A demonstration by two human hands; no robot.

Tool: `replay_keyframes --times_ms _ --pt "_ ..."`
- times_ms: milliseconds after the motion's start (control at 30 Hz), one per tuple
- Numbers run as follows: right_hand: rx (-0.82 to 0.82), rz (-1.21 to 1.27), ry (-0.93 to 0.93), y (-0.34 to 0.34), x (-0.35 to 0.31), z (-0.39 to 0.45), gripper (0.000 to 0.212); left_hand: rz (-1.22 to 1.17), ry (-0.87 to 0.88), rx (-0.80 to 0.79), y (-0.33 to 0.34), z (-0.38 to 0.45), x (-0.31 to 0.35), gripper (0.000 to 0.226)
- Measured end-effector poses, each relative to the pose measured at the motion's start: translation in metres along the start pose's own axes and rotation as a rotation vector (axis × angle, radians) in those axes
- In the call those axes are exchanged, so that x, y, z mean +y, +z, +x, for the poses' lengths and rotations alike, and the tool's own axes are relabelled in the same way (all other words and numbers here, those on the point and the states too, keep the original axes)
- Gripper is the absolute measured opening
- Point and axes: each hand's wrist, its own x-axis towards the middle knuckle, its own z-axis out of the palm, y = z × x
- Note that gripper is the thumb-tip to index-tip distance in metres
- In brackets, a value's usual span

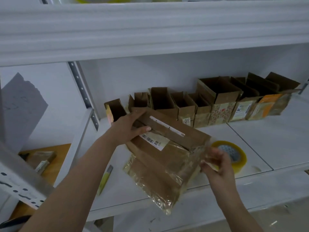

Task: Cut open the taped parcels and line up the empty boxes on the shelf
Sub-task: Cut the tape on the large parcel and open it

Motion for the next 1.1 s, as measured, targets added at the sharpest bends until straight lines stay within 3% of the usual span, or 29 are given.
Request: replay_keyframes --times_ms 100,133,200,267,367,467,667,767,867,900,1033,1100 --pt "-0.256 -0.171 -0.017 -0.01 0.0 0.021 0.092 -0.002 -0.03 0.064 0.012 -0.001 -0.017 0.091" --pt "-0.348 -0.162 -0.015 -0.01 -0.004 0.026 0.097 0.079 -0.051 0.126 0.014 -0.002 -0.018 0.086" --pt "-0.462 -0.124 -0.025 -0.007 -0.006 0.03 0.085 0.206 -0.103 0.311 0.019 -0.011 -0.008 0.071" --pt "-0.423 -0.157 -0.03 -0.001 -0.002 0.03 0.075 0.168 -0.121 0.34 0.027 -0.025 0.006 0.072" --pt "-0.378 -0.147 -0.047 0.005 0.003 0.029 0.076 0.041 -0.046 0.108 0.04 -0.052 0.028 0.097" --pt "-0.345 -0.1 -0.027 0.009 0.002 0.027 0.074 0.032 0.064 -0.019 0.044 -0.072 0.048 0.109" --pt "-0.347 -0.129 -0.018 0.009 0.003 0.026 0.08 -0.03 0.211 -0.073 0.04 -0.085 0.047 0.106" --pt "-0.33 -0.128 -0.019 0.013 -0.001 0.024 0.076 -0.342 0.197 0.021 0.039 -0.093 0.044 0.089" --pt "-0.28 -0.083 -0.01 0.018 -0.007 0.023 0.065 -0.556 0.064 0.412 0.044 -0.106 0.043 0.067" --pt "-0.256 -0.087 -0.007 0.019 -0.009 0.022 0.068 -0.594 0.006 0.469 0.047 -0.111 0.044 0.069" --pt "-0.192 -0.121 -0.052 0.024 -0.02 0.009 0.089 -0.795 0.051 0.267 0.062 -0.127 0.057 0.094" --pt "-0.144 -0.165 -0.107 0.026 -0.029 -0.001 0.093 -0.826 0.078 0.273 0.064 -0.129 0.066 0.103"
